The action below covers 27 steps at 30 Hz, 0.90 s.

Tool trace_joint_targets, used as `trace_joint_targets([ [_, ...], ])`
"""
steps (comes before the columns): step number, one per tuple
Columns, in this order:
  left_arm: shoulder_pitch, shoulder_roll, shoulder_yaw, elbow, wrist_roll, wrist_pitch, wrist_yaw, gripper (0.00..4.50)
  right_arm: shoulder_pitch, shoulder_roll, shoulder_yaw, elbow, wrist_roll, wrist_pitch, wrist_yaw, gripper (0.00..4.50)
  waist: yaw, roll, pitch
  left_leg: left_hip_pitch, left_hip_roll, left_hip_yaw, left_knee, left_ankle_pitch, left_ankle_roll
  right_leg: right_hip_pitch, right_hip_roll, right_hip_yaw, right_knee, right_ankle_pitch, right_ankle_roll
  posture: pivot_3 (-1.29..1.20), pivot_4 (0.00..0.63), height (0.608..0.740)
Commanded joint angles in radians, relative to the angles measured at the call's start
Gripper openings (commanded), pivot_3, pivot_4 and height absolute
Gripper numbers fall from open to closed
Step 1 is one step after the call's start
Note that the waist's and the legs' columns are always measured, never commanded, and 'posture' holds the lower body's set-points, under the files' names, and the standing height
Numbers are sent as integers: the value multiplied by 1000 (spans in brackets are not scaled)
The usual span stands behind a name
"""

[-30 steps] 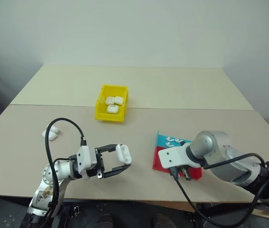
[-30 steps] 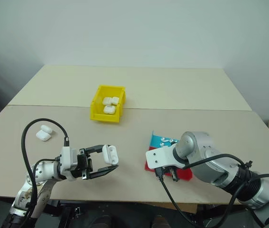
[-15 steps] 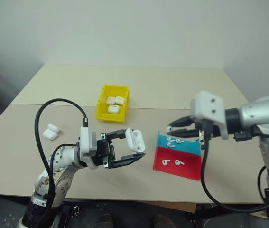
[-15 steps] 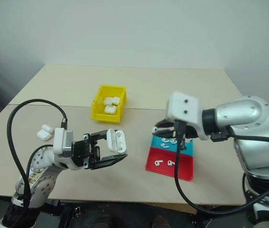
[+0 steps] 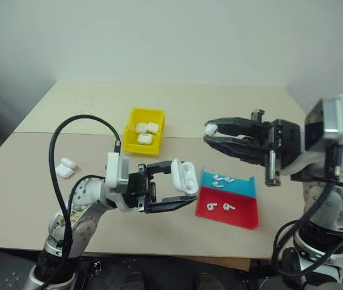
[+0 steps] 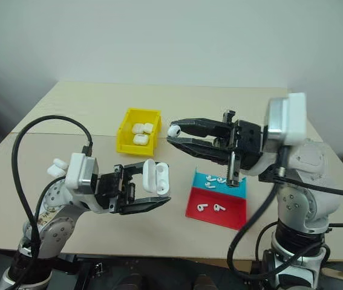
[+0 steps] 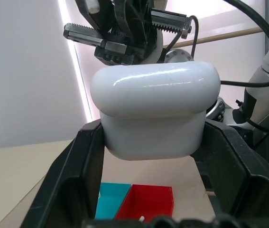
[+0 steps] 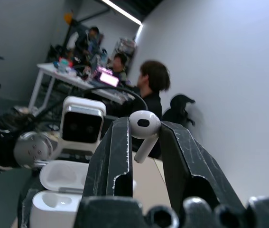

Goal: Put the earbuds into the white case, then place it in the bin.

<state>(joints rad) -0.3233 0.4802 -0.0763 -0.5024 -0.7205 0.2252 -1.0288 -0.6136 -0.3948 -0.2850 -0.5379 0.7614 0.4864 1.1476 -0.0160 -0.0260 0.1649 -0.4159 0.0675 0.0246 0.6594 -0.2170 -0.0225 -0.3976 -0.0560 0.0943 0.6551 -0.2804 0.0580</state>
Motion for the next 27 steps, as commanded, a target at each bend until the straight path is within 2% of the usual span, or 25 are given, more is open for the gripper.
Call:
trace_joint_targets([
  [1,-19,-2,12,-47,-27,7,9,2766,24,4,21,-1,46,-75,12,682,0,0,0,0,0,0,0,0,0,0,0,0,0,0,0,0,150,740],
  [17,-10,18,18,-61,-29,18,2,2766,53,-60,200,75,-30,-237,70,682,-2,0,0,1,0,0,0,0,0,1,0,0,0,0,0,0,150,740],
  [27,-11,17,9,-56,-20,10,-4,2766,54,-82,250,103,-82,-292,72,682,-1,0,0,1,0,0,0,0,0,1,0,0,0,0,0,0,150,740],
])
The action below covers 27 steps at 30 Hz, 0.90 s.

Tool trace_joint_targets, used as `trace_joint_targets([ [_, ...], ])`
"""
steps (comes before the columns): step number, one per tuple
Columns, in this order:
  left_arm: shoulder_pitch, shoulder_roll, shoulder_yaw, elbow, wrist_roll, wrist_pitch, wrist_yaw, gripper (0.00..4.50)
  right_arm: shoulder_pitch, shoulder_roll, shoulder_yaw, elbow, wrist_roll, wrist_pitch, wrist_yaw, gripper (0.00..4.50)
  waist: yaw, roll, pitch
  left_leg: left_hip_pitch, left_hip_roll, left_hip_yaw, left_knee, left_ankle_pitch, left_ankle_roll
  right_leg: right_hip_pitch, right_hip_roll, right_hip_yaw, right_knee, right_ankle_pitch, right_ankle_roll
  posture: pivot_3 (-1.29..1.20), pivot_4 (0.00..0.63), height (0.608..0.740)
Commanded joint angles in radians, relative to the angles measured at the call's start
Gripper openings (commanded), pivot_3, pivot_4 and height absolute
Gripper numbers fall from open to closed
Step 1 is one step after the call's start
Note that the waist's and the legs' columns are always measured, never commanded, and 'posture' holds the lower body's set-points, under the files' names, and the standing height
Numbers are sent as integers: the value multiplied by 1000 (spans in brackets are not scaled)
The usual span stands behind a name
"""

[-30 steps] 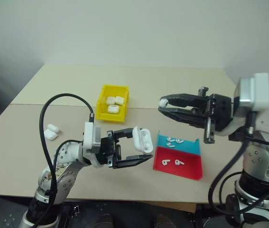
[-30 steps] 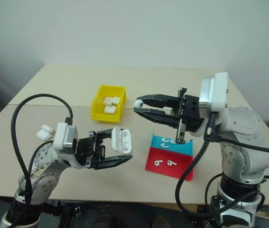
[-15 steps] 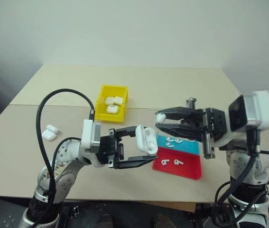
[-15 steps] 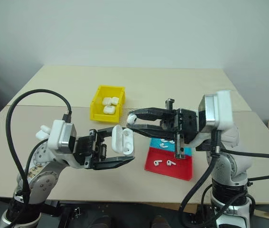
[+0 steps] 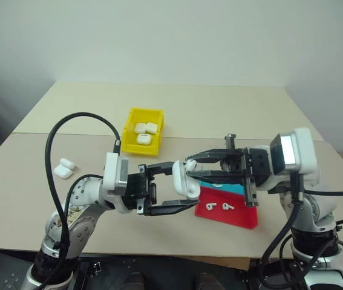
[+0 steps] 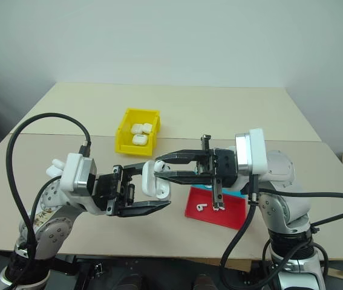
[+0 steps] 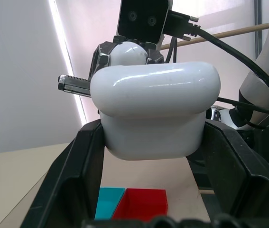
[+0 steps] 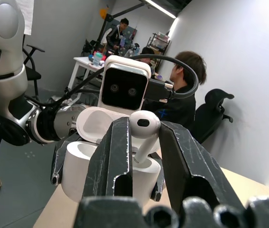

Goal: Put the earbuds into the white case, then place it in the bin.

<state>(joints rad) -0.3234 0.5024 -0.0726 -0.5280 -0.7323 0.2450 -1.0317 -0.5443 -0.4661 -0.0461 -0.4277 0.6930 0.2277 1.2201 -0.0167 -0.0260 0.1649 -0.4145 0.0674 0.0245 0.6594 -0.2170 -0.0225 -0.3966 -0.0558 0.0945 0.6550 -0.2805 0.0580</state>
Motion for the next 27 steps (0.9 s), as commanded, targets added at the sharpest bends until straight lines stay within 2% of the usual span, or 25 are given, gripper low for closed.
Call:
trace_joint_targets([
  [1,-10,-6,5,-30,-7,-10,-1,2766,-14,-11,13,-6,-15,-38,0,682,0,0,0,0,0,0,0,0,0,0,0,0,0,0,0,0,150,740],
  [13,-10,-13,1,-22,8,-22,-9,2766,-4,-38,33,11,-27,-71,20,682,0,0,0,0,0,0,0,0,0,0,0,0,0,0,0,0,150,740],
  [19,-13,-20,1,-14,17,-25,-18,2766,-5,-59,60,20,-74,-110,38,2604,1,0,0,0,0,0,0,0,0,0,0,0,0,0,0,0,150,740],
  [27,-1,-15,5,2,46,-36,-35,2766,-12,-102,34,29,-53,-120,48,2604,1,0,0,0,0,0,0,0,0,0,0,0,0,0,0,0,150,740],
])
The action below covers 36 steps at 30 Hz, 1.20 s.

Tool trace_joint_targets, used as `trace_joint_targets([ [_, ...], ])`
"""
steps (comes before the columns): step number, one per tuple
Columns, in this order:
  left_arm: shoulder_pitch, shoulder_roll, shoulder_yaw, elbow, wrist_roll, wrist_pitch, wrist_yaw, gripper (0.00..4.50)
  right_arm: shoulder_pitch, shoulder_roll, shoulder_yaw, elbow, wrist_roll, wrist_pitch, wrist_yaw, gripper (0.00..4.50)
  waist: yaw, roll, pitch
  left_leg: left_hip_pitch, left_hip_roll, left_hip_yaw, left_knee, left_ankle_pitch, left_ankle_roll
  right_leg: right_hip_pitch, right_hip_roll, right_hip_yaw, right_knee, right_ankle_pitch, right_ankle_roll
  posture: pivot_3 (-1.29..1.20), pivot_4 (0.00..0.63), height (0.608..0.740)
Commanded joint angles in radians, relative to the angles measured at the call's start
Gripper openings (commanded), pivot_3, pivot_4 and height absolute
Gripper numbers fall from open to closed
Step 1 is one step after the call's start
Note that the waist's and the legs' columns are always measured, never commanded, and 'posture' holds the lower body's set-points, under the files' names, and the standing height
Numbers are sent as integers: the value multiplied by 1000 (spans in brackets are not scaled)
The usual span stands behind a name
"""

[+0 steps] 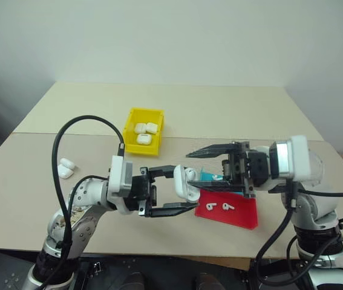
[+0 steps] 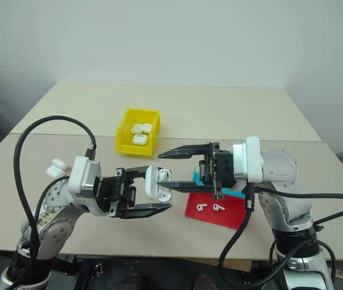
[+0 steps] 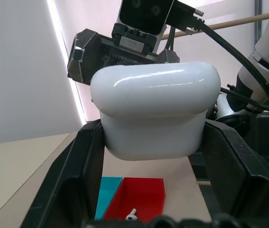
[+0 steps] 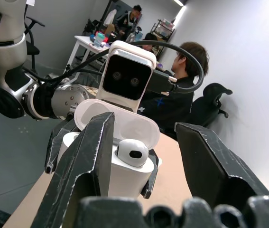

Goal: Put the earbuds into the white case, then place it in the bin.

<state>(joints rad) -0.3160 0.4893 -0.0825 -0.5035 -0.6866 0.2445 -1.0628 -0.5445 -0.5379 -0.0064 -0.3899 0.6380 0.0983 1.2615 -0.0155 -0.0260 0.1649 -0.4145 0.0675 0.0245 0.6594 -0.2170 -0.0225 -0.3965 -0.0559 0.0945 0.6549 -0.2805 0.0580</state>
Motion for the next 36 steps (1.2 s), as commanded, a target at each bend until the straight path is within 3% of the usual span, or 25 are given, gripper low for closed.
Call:
trace_joint_targets([
  [1,6,10,18,-13,19,-51,-19,2766,-30,-58,-30,-1,19,45,-8,2604,0,0,0,0,0,0,0,0,0,0,0,0,0,0,0,0,150,740],
  [4,44,46,26,11,64,-92,-57,2766,-82,-165,-63,20,54,189,-45,2604,-1,0,0,0,0,0,0,0,0,0,0,0,0,0,0,0,150,740],
  [7,121,101,44,59,124,-179,-123,2766,-155,-320,-11,87,-88,282,-57,2604,-3,1,0,0,0,1,-1,0,0,-1,0,0,0,0,0,0,150,740],
  [10,202,138,71,104,154,-253,-170,2766,-231,-463,132,173,-259,346,10,2604,-3,1,0,0,0,2,-1,0,0,-2,0,1,-1,0,-1,0,150,740],
  [13,244,156,83,125,171,-280,-177,2766,-293,-511,289,272,-435,318,82,2604,-2,0,1,-1,1,3,-2,0,0,-5,-1,2,-1,0,-1,0,150,740],
  [19,277,149,53,185,248,-374,-189,2766,-443,-405,496,495,-683,270,146,2604,-8,1,1,-2,1,5,-2,0,0,-7,-1,3,0,0,-1,0,150,740],
  [23,291,150,43,138,234,-342,-164,2766,-526,-318,578,637,-805,254,151,2604,-7,1,1,-3,1,5,-2,0,0,-8,0,3,1,0,-1,0,150,740],
  [36,329,163,65,94,223,-344,-137,2766,-585,-193,635,877,-972,58,220,2604,0,1,1,-5,1,5,-1,0,1,-9,-1,2,1,0,-1,0,150,740],
])
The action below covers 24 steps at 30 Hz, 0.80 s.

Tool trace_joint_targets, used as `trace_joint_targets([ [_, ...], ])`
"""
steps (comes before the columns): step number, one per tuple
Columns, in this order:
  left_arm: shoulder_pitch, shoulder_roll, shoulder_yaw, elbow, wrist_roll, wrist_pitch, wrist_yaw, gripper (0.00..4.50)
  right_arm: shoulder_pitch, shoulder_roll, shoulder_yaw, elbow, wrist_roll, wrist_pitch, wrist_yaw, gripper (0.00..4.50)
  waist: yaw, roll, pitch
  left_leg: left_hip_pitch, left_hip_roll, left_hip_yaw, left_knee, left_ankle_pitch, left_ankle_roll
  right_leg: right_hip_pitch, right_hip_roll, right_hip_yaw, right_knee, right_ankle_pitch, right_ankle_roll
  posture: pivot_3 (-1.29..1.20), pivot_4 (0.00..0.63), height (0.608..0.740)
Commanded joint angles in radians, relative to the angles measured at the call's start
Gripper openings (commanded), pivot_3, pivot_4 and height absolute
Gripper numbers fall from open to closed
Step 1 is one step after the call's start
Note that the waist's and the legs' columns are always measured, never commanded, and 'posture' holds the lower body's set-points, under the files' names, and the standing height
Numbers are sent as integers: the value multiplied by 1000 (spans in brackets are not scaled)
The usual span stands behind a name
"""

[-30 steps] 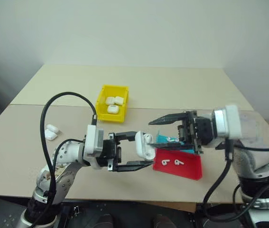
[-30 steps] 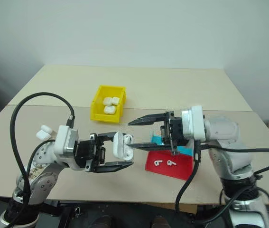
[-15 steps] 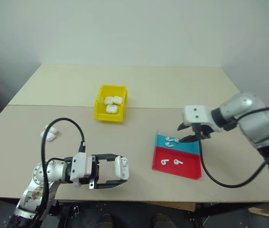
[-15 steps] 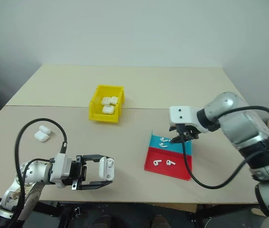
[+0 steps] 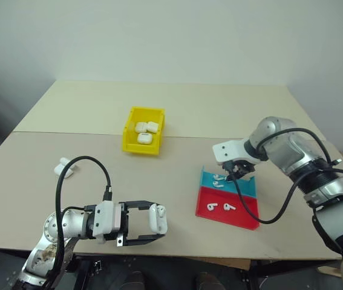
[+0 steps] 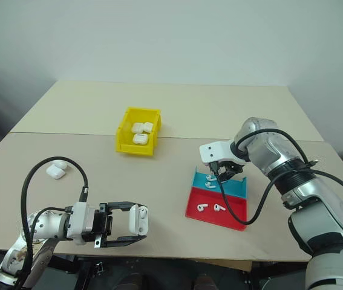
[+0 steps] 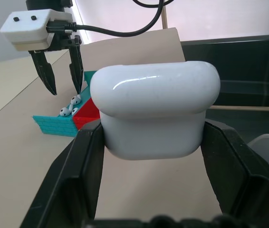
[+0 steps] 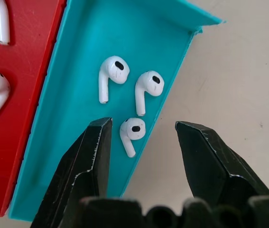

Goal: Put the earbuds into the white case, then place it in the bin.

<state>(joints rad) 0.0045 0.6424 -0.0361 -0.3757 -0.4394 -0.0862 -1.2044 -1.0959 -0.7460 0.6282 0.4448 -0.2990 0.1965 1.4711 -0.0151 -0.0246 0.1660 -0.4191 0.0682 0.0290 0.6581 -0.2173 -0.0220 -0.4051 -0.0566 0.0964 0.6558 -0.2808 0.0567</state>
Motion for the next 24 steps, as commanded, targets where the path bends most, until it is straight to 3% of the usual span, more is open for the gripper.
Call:
trace_joint_targets([
  [1,11,9,18,-35,-22,-15,6,2766,-33,22,0,56,-44,-49,8,2604,-2,0,0,0,0,0,0,0,0,0,0,0,0,0,0,0,150,740],
  [19,-13,6,4,-23,4,-25,18,2766,-18,60,-42,111,-76,-98,27,2604,-1,0,0,0,0,0,0,0,0,0,0,0,1,0,0,0,150,740],
  [23,-18,9,-1,-18,13,-36,10,2766,-14,58,-43,122,-97,-105,3,1804,-2,0,0,0,0,0,0,0,0,0,0,0,1,0,0,0,150,740],
  [24,-19,10,-1,-18,13,-35,10,2766,-13,57,-42,125,-100,-113,0,1804,-2,0,0,0,0,0,0,0,0,0,0,0,1,0,0,0,150,740],
])
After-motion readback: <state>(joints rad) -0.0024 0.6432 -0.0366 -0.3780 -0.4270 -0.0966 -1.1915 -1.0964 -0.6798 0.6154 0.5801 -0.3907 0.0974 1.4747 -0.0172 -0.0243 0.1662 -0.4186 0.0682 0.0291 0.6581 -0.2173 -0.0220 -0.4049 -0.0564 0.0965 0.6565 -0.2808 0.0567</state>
